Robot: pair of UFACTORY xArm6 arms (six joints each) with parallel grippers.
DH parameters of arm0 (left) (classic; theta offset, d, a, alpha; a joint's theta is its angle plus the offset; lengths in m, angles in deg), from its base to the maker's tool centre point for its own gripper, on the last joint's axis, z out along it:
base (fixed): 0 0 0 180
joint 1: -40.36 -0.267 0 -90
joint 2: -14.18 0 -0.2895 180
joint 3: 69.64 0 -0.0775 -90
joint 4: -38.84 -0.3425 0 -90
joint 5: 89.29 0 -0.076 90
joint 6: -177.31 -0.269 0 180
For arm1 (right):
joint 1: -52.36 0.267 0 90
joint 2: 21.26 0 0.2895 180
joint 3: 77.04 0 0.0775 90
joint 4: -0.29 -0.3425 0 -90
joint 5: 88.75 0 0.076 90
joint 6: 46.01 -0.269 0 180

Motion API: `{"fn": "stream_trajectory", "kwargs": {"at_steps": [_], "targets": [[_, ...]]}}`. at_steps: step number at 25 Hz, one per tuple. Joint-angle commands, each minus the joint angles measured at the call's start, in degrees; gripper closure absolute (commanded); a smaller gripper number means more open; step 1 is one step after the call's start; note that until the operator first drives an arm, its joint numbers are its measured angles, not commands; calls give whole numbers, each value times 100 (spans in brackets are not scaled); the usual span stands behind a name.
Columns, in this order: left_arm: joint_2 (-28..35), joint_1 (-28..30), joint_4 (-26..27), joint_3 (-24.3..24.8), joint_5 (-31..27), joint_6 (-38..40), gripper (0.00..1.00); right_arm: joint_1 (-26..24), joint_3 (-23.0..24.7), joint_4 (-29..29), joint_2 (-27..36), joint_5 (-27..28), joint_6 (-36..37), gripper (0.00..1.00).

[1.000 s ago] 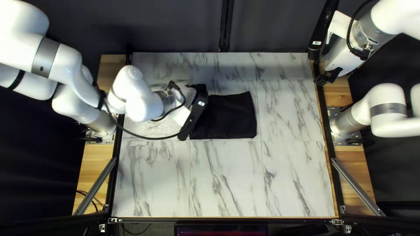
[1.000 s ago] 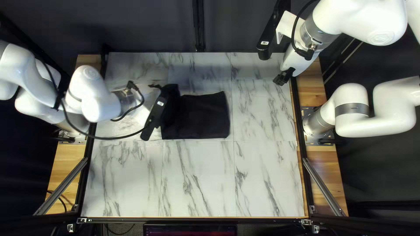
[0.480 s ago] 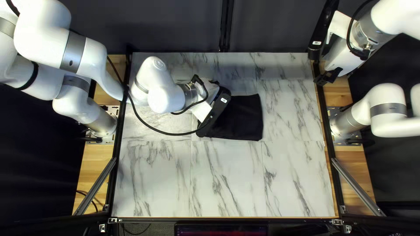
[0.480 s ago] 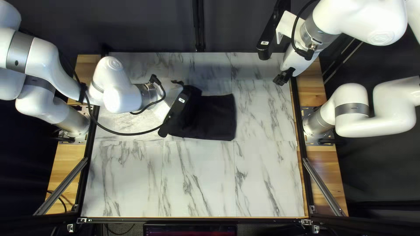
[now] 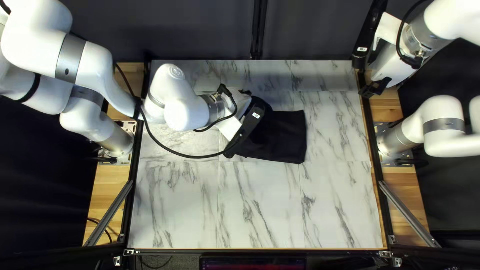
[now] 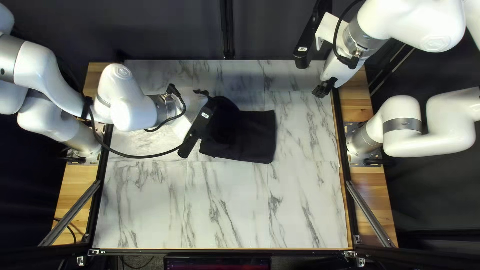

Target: Fold t-shirt

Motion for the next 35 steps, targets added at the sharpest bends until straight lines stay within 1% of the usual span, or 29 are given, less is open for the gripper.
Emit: {"fn": "stream_trajectory", "kwargs": {"at_steps": [1, 2, 3, 6, 10, 11, 12, 13, 14, 16, 19, 20, 22, 25, 28, 30, 32, 35], "targets": [[-444, -207, -186, -249, 411, 178, 100, 0, 0, 0, 0, 0, 0, 0], [-511, -244, -213, -282, 482, 209, 100, 0, 0, 0, 0, 0, 0, 0], [-744, -355, -304, -410, 662, 299, 100, 0, 0, 0, 0, 0, 0, 0], [-1214, -511, -389, -710, 951, 434, 100, 0, 0, 0, 0, 0, 0, 0], [-1668, -588, -380, -1042, 1180, 505, 100, 0, 0, 0, 0, 0, 0, 0], [-1868, -608, -385, -1190, 1259, 519, 97, 0, 0, 0, 0, 0, 0, 0], [-2006, -612, -360, -1292, 1310, 505, 88, 0, 0, 0, 0, 0, 0, 0], [-2122, -620, -300, -1377, 1359, 447, 12, 0, 0, 0, 0, 0, 0, 0], [-2211, -624, -229, -1438, 1397, 380, 0, 0, 0, 0, 0, 0, 0, 0], [-2311, -631, -128, -1488, 1446, 276, 0, 0, 0, 0, 0, 0, 0, 0], [-2046, -671, 113, -1234, 1459, 29, 0, 0, 0, 0, 0, 0, 0, 0], [-1897, -678, 184, -1110, 1442, -41, 0, 0, 0, 0, 0, 0, 0, 0], [-1402, -662, 343, -710, 1343, -169, 0, 0, 0, 0, 0, 0, 0, 0], [-827, -583, 431, -237, 1171, -162, 0, 0, 0, 0, 0, 0, 0, 0], [-179, -529, 734, 323, 937, -312, 0, 0, 0, 0, 0, 0, 0, 0], [152, -571, 1091, 593, 812, -611, 0, 0, 0, 0, 0, 0, 0, 0], [577, -648, 1732, 867, 554, -1200, 0, 0, 0, 0, 0, 0, 0, 0], [1052, -720, 2519, 1053, 194, -1903, 0, 0, 0, 0, 0, 0, 0, 0]]}}
